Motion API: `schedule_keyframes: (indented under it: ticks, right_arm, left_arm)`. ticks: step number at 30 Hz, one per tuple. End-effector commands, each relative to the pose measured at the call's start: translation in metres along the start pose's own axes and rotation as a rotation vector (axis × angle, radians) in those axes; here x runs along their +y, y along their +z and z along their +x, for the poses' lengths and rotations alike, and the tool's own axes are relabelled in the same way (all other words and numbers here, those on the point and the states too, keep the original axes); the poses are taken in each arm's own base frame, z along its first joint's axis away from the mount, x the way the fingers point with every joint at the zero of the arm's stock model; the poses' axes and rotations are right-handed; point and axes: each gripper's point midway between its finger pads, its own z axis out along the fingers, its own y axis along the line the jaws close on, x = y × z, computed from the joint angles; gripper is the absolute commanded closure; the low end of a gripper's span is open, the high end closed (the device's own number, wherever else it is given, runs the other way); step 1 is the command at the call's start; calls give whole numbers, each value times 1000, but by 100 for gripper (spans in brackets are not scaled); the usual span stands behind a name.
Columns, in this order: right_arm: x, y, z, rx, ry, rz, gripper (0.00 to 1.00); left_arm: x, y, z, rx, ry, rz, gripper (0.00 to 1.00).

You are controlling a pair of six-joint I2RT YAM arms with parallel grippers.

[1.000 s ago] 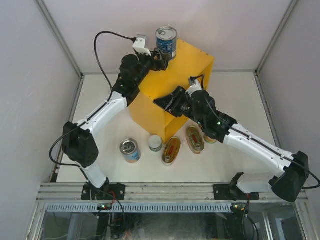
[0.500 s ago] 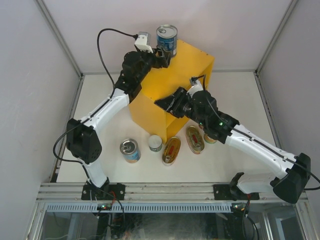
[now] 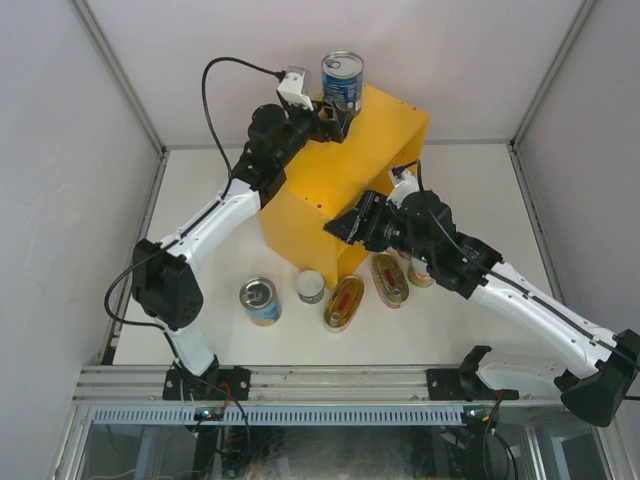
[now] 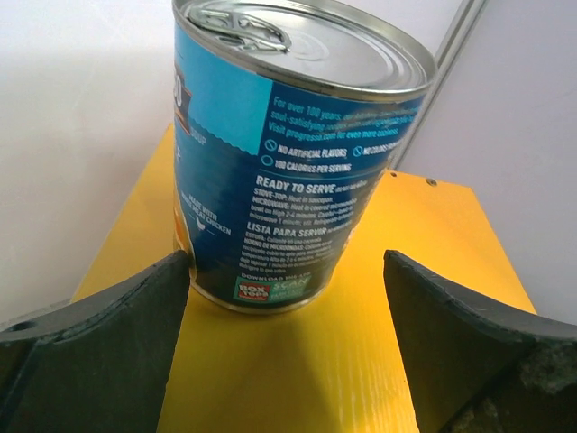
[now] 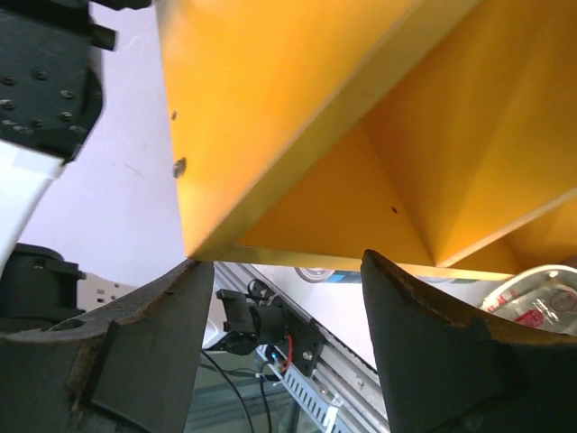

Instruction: Place and organize the canned foods onto the counter

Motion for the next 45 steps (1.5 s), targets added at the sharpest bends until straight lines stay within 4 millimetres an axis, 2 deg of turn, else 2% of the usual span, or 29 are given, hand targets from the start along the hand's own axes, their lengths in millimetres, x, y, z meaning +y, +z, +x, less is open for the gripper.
schedule_keyframes:
  ticks: [1, 11, 16, 22, 27, 30, 36, 39, 45]
  right_arm:
    - [-10, -9, 2, -1, -18, 18, 34]
    - [-10, -40, -17, -100, -22, 36, 34]
    - [-19, -64, -25, -164, -33, 89, 38]
    - [-9, -99, -55, -291, -98, 105, 55]
    - [14, -107, -88, -370, -195, 89, 74]
    - [30, -95, -106, -377, -232, 67, 81]
    - [47, -48, -136, -355, -244, 38, 98]
    - [52, -21, -147, -337, -244, 24, 99]
    - [59, 32, -165, -314, -230, -1, 100]
  left_arm:
    - [-36, -20, -36, -49, 21, 85, 8]
    - [-32, -39, -45, -37, 47, 34, 6]
    - [-30, -61, -64, -65, 49, -5, 6]
    - [-28, -98, -79, -55, 59, -52, 7]
    - [-16, -131, -72, -13, 74, -120, 11]
    - [-8, -149, -63, 18, 87, -160, 13]
    - [-3, -172, -46, 86, 117, -177, 18]
    - [0, -175, -39, 104, 117, -186, 24]
    - [7, -171, -26, 143, 103, -210, 29]
